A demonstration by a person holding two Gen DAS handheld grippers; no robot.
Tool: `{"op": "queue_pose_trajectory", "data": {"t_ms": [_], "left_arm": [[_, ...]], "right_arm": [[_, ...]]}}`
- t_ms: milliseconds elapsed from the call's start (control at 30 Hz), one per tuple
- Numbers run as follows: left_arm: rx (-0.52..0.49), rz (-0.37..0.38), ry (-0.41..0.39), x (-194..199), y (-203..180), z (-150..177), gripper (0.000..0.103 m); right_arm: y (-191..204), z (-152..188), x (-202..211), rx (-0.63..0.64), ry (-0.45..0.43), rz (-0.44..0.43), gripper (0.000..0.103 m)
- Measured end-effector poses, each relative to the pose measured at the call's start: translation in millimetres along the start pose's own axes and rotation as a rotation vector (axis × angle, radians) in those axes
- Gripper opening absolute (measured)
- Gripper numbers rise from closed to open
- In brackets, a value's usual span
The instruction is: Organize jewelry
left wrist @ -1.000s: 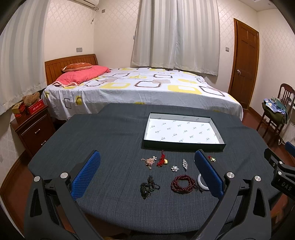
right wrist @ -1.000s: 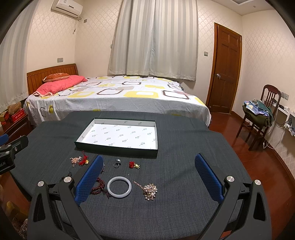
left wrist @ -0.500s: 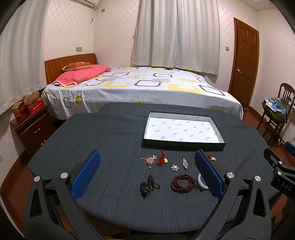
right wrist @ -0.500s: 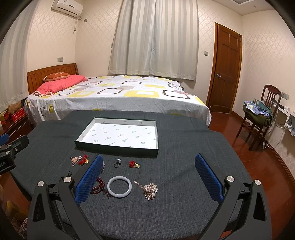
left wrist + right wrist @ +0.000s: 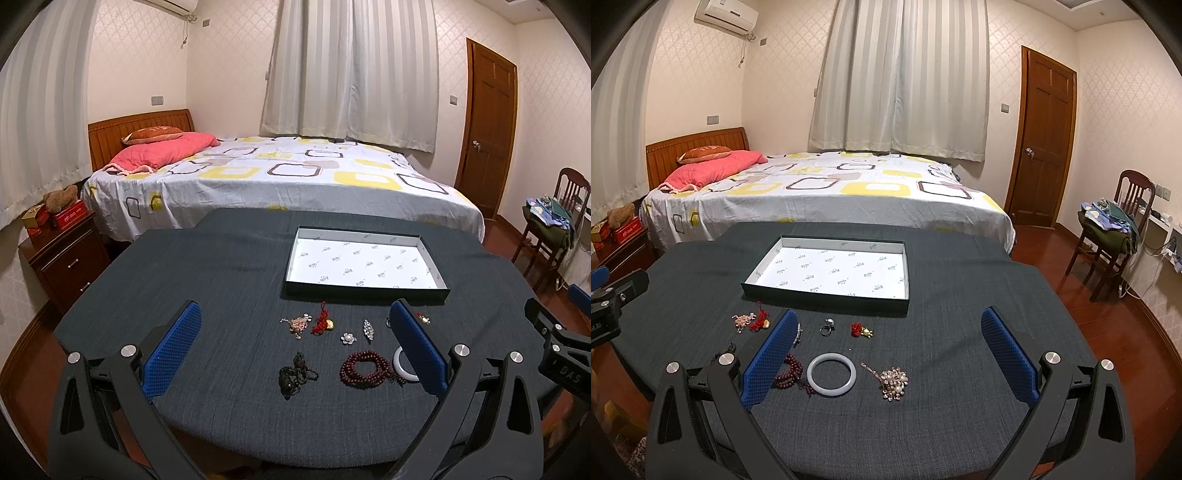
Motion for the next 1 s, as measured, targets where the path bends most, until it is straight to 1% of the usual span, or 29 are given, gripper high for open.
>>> {"op": "queue_pose_trajectory", "data": {"t_ms": [167,233,333,467,567,633,700,767,833,1000], "left_arm": [[0.003,-0.016,-0.006,-10.9,8.3,1.9,0.100],[0.011,-0.016,0.009,-21.3,12.3,4.6,0.100],[0.020,-0.018,0.065,-46.0,18.2,19.2,0.100],[0.025,0.003,0.146,-80.5,21.6,45.2,0.100],[0.026,0.017,0.217,-108.8,21.3,67.4,0.098],[0.022,0.024,0.248,-122.6,19.5,78.1,0.090],[0.011,0.031,0.276,-135.3,16.2,87.8,0.085],[0.005,0.043,0.298,-142.5,14.6,95.0,0.083],[0.002,0.055,0.324,-151.2,12.5,102.5,0.078],[0.008,0.070,0.372,-167.0,9.9,115.5,0.077]], "right_arm": [[-0.4,5.7,-7.6,-0.002,-0.002,-0.002,0.097],[-0.4,11.6,-17.7,-0.002,0.005,-0.003,0.097],[-2.1,28.0,-38.6,-0.009,0.033,-0.025,0.097],[-5.3,54.4,-70.1,-0.018,0.103,-0.038,0.097],[-8.8,76.5,-95.8,-0.030,0.187,-0.031,0.097],[-9.7,86.7,-105.8,-0.032,0.219,-0.031,0.097],[-10.3,92.7,-112.5,-0.027,0.240,-0.023,0.097],[-11.5,98.5,-119.2,-0.024,0.255,-0.017,0.097],[-12.4,100.9,-123.8,-0.030,0.267,-0.017,0.097],[-13.6,105.0,-134.4,-0.047,0.294,-0.032,0.097]]}}
Point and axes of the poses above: each gripper's, at about its wrist camera, not at the fingertips, and x roughly against the way its jaws point, y to its left, z to its underside, the point moved 4 cm from there along -x, roughly the way its jaws point, and after that the axes turned 3 degrees about -x, right-handed, at the moved point
